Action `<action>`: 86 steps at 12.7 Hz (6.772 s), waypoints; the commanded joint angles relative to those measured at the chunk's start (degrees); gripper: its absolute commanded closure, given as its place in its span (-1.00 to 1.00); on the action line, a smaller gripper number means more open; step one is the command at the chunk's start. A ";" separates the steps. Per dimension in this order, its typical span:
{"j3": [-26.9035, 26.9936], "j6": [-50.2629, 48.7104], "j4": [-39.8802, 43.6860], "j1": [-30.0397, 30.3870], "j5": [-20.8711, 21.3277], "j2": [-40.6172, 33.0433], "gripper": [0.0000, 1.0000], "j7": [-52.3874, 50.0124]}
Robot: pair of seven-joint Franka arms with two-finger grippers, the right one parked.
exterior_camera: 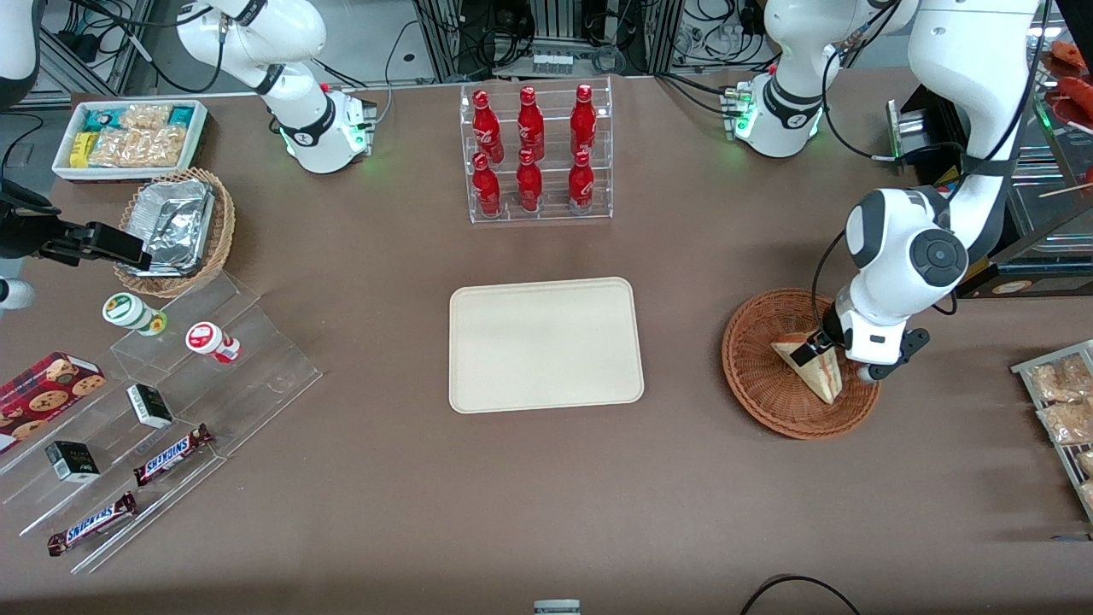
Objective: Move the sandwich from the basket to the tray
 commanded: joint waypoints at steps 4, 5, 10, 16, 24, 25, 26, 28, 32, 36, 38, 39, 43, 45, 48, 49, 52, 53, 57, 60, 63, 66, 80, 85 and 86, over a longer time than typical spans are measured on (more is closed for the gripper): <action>-0.15 1.90 -0.26 0.28 1.18 1.12 0.79 -3.01; -0.06 1.72 -0.26 0.19 1.26 0.86 1.00 -3.01; -1.02 -11.23 6.12 -0.51 3.19 -2.39 1.00 -1.96; -1.90 -26.75 20.30 -14.55 2.76 1.28 1.00 2.26; -1.90 -30.01 40.15 -31.95 0.65 18.50 1.00 -0.71; -1.90 -29.92 42.52 -34.07 0.74 20.69 1.00 -3.51; -1.82 -29.83 44.46 -35.74 0.74 22.28 1.00 -5.36; -1.81 -29.66 49.46 -39.43 1.17 26.58 1.00 -9.75; -1.64 -29.40 56.34 -42.26 1.35 32.13 1.00 -11.97; -1.29 -28.25 56.52 -43.67 3.20 33.11 1.00 -13.29; -1.20 -27.46 56.08 -43.58 3.29 33.11 1.00 -13.38; -1.20 -27.37 55.99 -43.67 3.29 33.11 1.00 -13.47; -1.20 -24.57 54.07 -43.58 3.37 33.11 1.00 -16.36; -1.20 -23.94 53.80 -43.58 3.37 33.20 1.00 -17.60; -1.11 -23.94 53.80 -43.58 3.46 33.81 1.00 -18.39; -1.11 -23.77 53.80 -43.58 3.55 33.90 0.95 -18.39; -1.20 -23.77 53.71 -43.58 4.78 33.90 -1.00 -18.30; -1.20 -23.85 53.80 -43.58 4.69 33.73 -1.00 -18.30; -1.29 -27.70 54.59 -42.53 3.99 31.10 -1.00 -17.78; -1.38 -32.19 55.11 -42.26 3.81 26.88 -1.00 -17.51; -1.38 -35.53 54.68 -40.16 3.81 22.05 -1.00 -12.45; -1.38 -43.32 54.06 -35.43 3.12 17.56 -1.00 -4.25; -1.29 -51.18 35.60 -12.12 1.62 -3.44 -1.00 24.83; -1.73 -55.31 31.82 -5.27 1.44 -11.79 -1.00 33.80; -1.64 -55.93 31.74 -4.56 1.44 -12.76 -1.00 35.64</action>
